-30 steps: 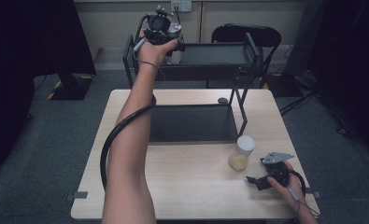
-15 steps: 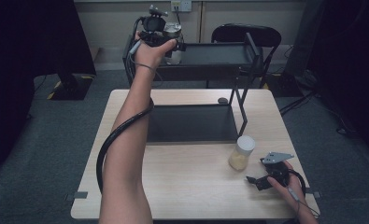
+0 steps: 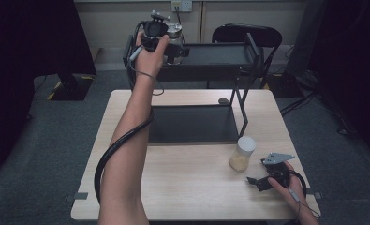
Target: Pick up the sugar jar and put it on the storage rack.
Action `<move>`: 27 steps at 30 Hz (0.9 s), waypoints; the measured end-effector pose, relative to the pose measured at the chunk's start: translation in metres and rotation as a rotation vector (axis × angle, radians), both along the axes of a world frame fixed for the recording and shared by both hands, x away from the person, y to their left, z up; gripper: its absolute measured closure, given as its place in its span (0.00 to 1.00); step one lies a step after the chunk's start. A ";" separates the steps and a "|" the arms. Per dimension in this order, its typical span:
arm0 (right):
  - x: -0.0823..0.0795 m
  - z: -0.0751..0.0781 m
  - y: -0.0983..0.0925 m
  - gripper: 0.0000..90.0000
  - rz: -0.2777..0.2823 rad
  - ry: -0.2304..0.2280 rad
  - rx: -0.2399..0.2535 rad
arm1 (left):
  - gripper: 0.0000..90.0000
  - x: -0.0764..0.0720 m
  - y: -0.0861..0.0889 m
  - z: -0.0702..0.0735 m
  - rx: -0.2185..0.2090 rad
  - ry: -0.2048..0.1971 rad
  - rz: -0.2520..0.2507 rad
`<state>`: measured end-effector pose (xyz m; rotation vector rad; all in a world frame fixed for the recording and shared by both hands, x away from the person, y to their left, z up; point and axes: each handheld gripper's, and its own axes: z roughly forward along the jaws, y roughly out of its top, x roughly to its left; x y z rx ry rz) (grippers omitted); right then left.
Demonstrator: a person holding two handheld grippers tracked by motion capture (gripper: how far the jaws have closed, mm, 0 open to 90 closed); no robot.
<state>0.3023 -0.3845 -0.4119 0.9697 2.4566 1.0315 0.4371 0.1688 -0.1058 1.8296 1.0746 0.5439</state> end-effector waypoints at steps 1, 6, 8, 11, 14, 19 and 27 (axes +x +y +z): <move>0.000 0.000 0.000 0.00 0.000 0.000 0.000 | 0.00 0.000 0.000 0.000 0.000 0.000 0.000; 0.000 0.000 0.000 0.00 0.001 0.000 -0.001 | 0.01 -0.007 0.003 -0.005 -0.010 0.005 -0.015; 0.000 0.000 0.000 0.00 0.000 0.000 -0.001 | 0.01 -0.009 0.005 -0.006 -0.023 0.004 -0.024; 0.000 0.000 0.000 0.00 0.000 0.000 -0.001 | 0.01 -0.014 0.006 -0.006 -0.025 0.001 -0.027; 0.000 0.000 0.000 0.00 0.001 0.000 -0.001 | 0.02 -0.019 0.006 -0.006 -0.020 -0.010 -0.037; 0.000 0.000 0.000 0.00 0.000 0.000 -0.001 | 0.02 -0.025 0.009 -0.008 -0.038 -0.019 -0.072; 0.000 0.000 0.000 0.00 0.000 0.000 -0.001 | 0.02 -0.033 0.011 -0.023 -0.049 -0.015 -0.093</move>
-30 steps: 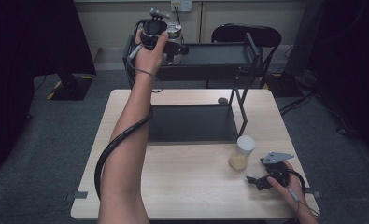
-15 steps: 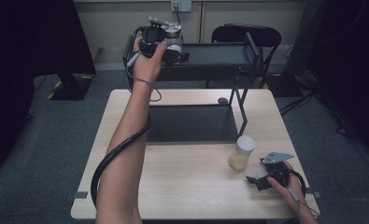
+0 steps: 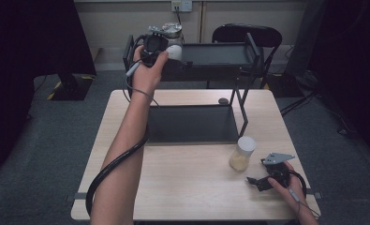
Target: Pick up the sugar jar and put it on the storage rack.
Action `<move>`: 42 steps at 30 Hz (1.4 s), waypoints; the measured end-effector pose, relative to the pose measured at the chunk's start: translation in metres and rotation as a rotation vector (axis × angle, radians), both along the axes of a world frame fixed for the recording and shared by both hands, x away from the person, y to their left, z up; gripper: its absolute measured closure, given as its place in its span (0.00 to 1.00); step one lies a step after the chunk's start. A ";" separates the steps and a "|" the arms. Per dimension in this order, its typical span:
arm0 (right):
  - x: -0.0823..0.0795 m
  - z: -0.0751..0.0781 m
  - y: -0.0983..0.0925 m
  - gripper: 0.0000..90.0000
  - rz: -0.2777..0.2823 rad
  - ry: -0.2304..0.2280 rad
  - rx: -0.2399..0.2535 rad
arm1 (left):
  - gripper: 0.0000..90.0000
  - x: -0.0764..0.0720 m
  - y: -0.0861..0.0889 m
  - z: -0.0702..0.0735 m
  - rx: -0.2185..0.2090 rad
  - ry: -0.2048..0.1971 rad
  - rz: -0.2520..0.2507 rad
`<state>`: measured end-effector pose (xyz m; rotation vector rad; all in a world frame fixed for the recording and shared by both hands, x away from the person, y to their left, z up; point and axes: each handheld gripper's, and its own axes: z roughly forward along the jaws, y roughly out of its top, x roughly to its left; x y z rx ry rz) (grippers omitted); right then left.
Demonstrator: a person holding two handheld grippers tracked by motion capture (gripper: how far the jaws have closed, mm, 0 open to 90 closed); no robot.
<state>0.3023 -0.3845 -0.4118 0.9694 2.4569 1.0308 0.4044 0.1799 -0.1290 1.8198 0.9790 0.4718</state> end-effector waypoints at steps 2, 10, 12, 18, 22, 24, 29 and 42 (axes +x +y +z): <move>0.000 0.000 0.000 0.00 0.000 0.000 0.000 | 0.02 -0.001 0.000 -0.003 0.001 0.001 -0.004; 0.000 0.000 0.000 0.00 0.000 0.001 0.000 | 0.02 -0.004 -0.002 -0.015 0.003 -0.003 -0.022; 0.000 0.000 0.000 0.00 0.000 0.000 0.000 | 0.02 -0.004 -0.003 -0.018 0.009 0.004 -0.025; 0.000 0.000 0.000 0.00 0.001 -0.001 0.000 | 0.02 -0.006 -0.004 -0.029 0.006 0.006 -0.043; 0.000 0.000 0.000 0.00 0.000 -0.001 0.001 | 0.02 -0.007 -0.001 -0.037 0.004 0.003 -0.049; 0.000 0.000 0.000 0.00 0.000 -0.001 0.001 | 0.02 -0.009 0.001 -0.040 0.008 -0.007 -0.047; 0.000 0.000 0.000 0.00 0.000 -0.001 0.001 | 0.02 -0.011 0.005 -0.047 0.000 0.005 -0.051; 0.000 0.000 0.000 0.00 0.000 -0.001 0.001 | 0.02 -0.012 0.009 -0.081 0.003 0.034 -0.041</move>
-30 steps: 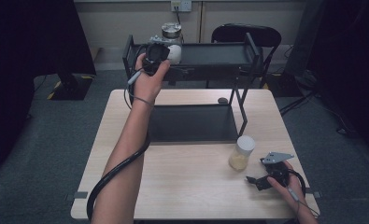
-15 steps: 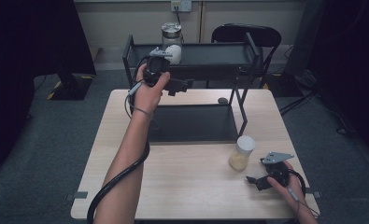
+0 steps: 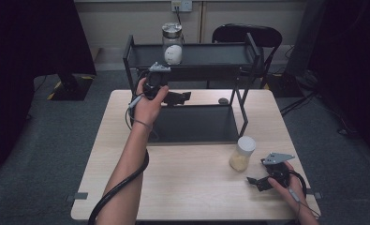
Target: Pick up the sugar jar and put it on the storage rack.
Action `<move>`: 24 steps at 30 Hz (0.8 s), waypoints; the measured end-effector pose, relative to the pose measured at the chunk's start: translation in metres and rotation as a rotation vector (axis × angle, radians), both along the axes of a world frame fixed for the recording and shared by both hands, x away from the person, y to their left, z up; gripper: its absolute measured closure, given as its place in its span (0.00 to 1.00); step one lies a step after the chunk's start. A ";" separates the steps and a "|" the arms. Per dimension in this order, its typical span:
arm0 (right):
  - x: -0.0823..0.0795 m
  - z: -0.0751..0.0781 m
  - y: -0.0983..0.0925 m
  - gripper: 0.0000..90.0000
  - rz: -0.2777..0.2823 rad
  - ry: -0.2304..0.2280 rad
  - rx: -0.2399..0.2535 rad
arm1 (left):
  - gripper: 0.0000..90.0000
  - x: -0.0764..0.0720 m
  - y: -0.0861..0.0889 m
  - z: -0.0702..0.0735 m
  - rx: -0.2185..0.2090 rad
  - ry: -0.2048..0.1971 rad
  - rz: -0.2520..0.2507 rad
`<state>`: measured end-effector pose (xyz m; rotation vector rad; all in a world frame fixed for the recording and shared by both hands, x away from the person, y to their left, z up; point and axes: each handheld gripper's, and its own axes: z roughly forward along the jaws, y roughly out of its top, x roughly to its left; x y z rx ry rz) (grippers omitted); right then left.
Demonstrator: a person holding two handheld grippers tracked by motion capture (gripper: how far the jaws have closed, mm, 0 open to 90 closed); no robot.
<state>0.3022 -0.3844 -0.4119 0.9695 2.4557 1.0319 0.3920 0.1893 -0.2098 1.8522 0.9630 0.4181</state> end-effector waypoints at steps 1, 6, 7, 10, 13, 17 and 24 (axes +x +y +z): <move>0.000 0.000 0.000 0.00 0.000 0.000 0.000 | 0.02 0.000 0.001 -0.004 -0.003 -0.001 -0.002; 0.000 0.000 0.000 0.00 0.000 -0.001 0.001 | 0.02 0.000 0.003 -0.015 -0.008 0.011 -0.005; 0.000 0.000 0.000 0.00 0.000 0.000 0.001 | 0.02 0.000 0.005 -0.021 -0.015 0.013 -0.004; 0.000 0.000 0.000 0.00 0.000 -0.001 0.001 | 0.02 0.000 0.007 -0.029 -0.019 0.023 -0.007; 0.000 0.000 0.000 0.00 0.000 -0.001 0.001 | 0.02 -0.001 0.007 -0.037 -0.021 0.031 -0.013; 0.000 0.000 0.000 0.00 0.000 -0.001 0.001 | 0.02 -0.001 0.007 -0.048 -0.012 0.042 -0.013; 0.000 0.000 0.000 0.00 0.000 -0.001 0.001 | 0.02 -0.004 0.008 -0.062 -0.002 0.048 -0.018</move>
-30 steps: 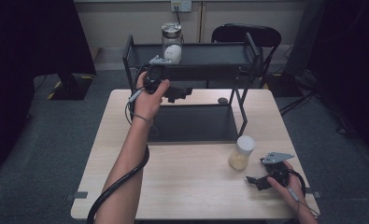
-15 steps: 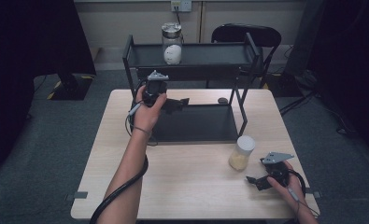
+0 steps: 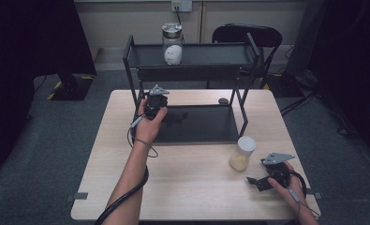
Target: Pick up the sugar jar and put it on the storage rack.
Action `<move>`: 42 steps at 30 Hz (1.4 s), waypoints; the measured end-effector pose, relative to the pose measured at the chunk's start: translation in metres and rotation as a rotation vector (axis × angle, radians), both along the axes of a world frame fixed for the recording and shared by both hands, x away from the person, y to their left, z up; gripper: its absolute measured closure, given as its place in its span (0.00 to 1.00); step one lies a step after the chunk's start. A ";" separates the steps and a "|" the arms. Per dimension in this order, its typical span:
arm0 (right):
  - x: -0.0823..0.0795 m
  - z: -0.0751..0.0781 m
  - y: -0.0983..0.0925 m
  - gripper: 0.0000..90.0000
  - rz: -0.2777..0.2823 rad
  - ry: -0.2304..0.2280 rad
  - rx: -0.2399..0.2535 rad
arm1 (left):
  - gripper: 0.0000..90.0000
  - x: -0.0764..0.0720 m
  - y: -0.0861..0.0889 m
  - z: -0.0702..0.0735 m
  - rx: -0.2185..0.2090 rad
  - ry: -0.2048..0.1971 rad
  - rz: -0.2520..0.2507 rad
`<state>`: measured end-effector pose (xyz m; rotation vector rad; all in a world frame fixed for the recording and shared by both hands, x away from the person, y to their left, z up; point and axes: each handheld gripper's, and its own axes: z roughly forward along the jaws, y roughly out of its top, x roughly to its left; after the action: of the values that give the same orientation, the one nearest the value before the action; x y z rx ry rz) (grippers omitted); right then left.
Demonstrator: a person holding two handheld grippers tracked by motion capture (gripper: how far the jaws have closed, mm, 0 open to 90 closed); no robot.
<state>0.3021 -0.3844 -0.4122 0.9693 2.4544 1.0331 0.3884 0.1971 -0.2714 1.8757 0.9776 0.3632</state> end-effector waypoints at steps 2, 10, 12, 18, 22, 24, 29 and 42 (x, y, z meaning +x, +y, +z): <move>0.000 0.000 0.000 0.00 0.000 0.001 0.000 | 0.02 -0.002 -0.001 -0.007 0.006 0.005 0.000; 0.000 0.000 0.000 0.00 0.001 0.001 -0.001 | 0.02 -0.007 -0.001 -0.028 0.005 0.019 0.005; 0.000 0.000 0.000 0.00 0.000 0.001 -0.001 | 0.02 -0.007 0.000 -0.032 0.007 0.025 0.002; 0.000 0.000 0.000 0.00 0.000 0.001 -0.001 | 0.02 -0.011 0.001 -0.042 0.020 0.030 0.004; 0.000 0.000 0.000 0.00 0.000 0.001 -0.001 | 0.02 -0.016 0.002 -0.052 0.014 0.023 0.013; 0.000 0.000 0.000 0.00 0.000 0.001 -0.001 | 0.02 -0.019 0.004 -0.061 0.010 0.028 0.015; 0.000 0.000 0.000 0.00 0.000 0.001 -0.001 | 0.02 -0.026 0.005 -0.073 0.022 0.032 0.019; 0.000 0.000 0.000 0.00 0.000 0.001 -0.001 | 0.03 -0.045 0.014 -0.103 0.021 0.051 0.022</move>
<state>0.3022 -0.3844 -0.4121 0.9694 2.4554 1.0323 0.3432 0.2108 -0.3743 1.9022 1.0329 0.3416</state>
